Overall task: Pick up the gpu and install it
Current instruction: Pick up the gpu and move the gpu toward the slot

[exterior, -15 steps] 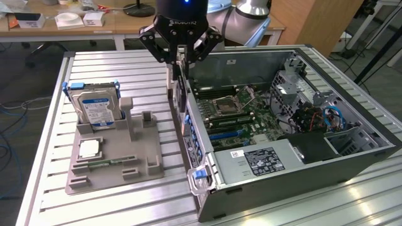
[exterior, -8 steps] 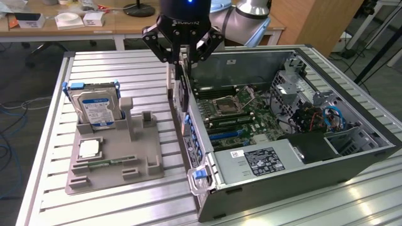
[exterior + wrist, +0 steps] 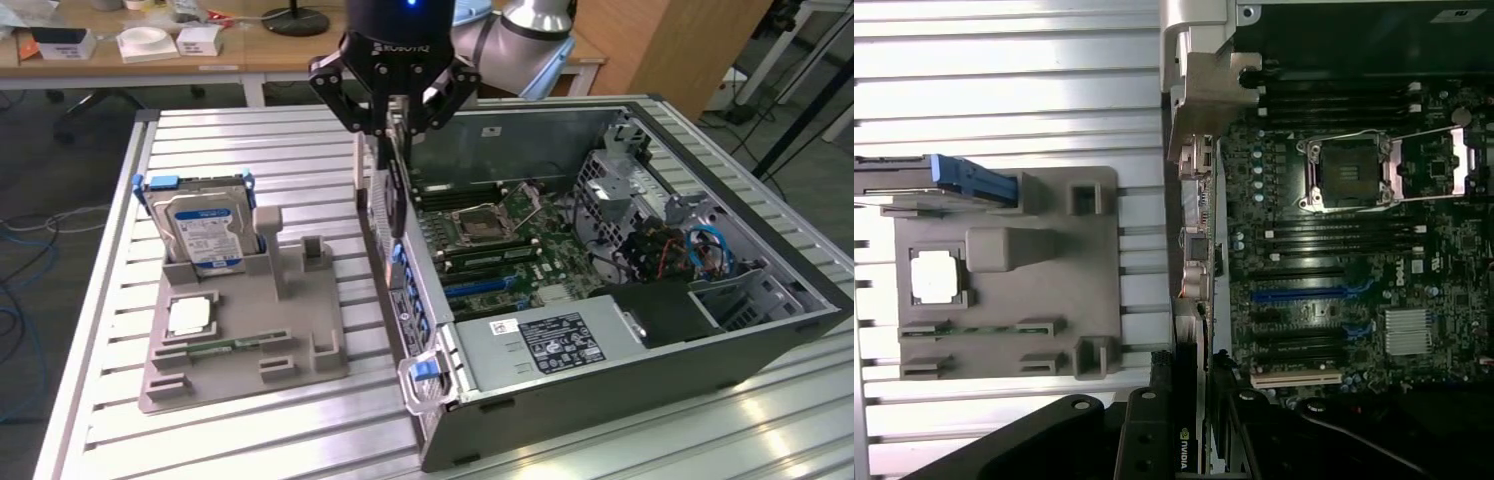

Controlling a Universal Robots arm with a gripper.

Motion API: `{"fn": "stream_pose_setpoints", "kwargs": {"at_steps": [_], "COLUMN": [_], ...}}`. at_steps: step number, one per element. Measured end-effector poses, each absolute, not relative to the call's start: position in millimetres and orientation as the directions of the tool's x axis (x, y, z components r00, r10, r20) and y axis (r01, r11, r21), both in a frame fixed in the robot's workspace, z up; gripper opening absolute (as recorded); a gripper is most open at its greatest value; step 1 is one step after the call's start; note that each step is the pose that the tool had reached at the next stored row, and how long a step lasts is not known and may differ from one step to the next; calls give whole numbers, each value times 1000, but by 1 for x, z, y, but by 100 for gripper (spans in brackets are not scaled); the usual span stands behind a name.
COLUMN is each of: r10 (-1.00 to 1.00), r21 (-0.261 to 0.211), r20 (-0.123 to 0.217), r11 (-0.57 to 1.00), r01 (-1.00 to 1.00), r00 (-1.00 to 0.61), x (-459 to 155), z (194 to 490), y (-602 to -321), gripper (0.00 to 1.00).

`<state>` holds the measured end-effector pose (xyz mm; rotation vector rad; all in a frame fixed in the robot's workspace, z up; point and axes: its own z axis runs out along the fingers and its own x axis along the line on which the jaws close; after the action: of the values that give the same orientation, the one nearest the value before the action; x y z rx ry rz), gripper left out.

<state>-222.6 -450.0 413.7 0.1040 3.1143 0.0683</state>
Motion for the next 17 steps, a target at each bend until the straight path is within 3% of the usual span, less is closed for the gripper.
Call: {"fn": "stream_pose_setpoints", "kwargs": {"at_steps": [17], "r10": [65], "r21": [45], "r20": [-23], "r11": [997], "r01": [64], "r00": [-998], "x": [-212], "z": [414], "y": [-450], "gripper": [26]}}
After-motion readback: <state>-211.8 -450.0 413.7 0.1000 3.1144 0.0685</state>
